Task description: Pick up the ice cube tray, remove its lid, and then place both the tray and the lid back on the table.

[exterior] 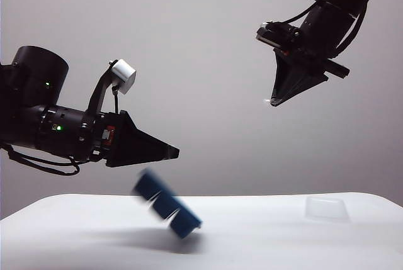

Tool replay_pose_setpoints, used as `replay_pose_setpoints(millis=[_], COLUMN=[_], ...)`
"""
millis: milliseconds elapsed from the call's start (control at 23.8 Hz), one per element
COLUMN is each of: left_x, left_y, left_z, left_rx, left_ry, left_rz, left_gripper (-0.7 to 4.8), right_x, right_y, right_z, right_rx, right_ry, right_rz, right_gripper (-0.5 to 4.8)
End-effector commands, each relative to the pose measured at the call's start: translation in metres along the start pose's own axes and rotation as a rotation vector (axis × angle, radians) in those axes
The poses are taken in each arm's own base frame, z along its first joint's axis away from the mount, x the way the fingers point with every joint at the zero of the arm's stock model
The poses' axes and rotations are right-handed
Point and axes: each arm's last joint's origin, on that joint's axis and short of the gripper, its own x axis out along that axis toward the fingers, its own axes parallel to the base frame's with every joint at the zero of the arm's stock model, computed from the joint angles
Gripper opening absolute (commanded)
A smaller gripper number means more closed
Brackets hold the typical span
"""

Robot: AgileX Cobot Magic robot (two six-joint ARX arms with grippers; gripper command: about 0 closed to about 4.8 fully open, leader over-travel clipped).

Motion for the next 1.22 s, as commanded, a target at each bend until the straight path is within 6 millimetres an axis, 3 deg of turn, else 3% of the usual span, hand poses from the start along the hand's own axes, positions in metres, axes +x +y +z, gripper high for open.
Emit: replay_pose_setpoints(millis=[42, 252, 504, 672, 797, 881, 1217], left_x=[0.000, -0.004, -0.020, -0.043, -0.070, -0.091, -0.135], left_y=[0.001, -0.001, -0.011, -0.027, -0.052, -0.073, -0.122], left_z=[0.004, 0.018, 0.052, 0.082, 0.102, 0.119, 0.153], left_rx=[0.016, 0.029, 0.032, -0.006, -0.048, -0.009, 0.082], left_ry=[-0.011, -0.029, 0.018, 0.113, 0.228, 0.267, 0.166], left_rz=[-0.003, 0.022, 0.169, 0.414, 0.616, 0.749, 0.942], left_gripper=[4.79, 4.79, 4.79, 4.79, 4.79, 4.79, 4.79], right_x=[-0.002, 0.003, 0.016, 0.022, 0.019, 0.007, -0.050], right_y=[0.001, -0.003, -0.011, -0.017, -0.018, -0.014, 0.004], right_z=[-0.001, -0.013, -0.041, -0.053, -0.058, -0.059, -0.071], right_rx=[-0.016, -0.014, 0.036, 0.070, 0.108, 0.108, 0.147], right_ry=[0.008, 0.069, 0.193, 0.213, 0.181, 0.152, -0.062], right_rz=[0.006, -0.061, -0.165, -0.268, -0.277, -0.279, -0.265], right_gripper=[-0.06, -0.06, -0.06, -0.06, -0.06, -0.06, -0.06])
